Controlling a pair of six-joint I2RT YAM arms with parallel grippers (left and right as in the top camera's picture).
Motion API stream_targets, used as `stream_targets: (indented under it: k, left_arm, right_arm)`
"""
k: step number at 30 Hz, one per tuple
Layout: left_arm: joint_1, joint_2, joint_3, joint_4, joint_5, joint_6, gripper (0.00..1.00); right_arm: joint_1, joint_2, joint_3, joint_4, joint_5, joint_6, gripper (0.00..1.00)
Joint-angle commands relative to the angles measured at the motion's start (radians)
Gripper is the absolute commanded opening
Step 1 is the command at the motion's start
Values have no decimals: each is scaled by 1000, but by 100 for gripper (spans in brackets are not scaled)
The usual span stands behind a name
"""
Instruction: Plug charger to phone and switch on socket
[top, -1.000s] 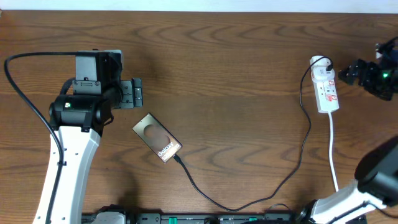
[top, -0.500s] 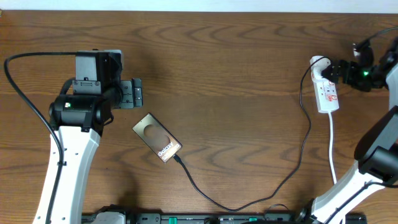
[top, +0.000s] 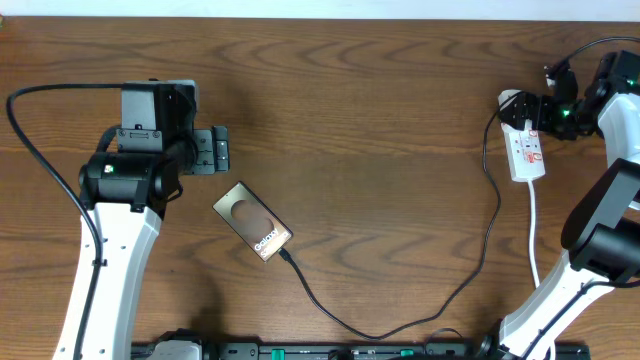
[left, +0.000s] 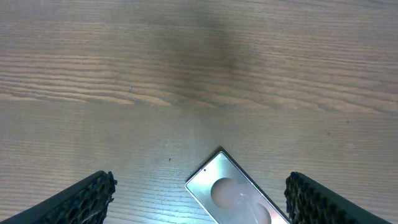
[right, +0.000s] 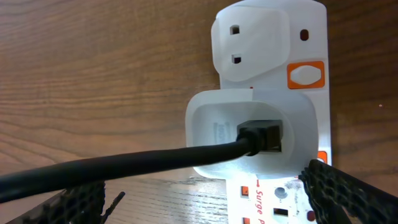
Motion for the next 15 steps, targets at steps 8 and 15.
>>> stream_targets:
  k: [8,15]
  left_arm:
    - [-1,-2,21,0,-16,2,90]
    - [-1,-2,21,0,-16,2,90]
  right_arm:
    - [13,34,10,2,35,11,99]
    - [13,34,10,8,60,23,99]
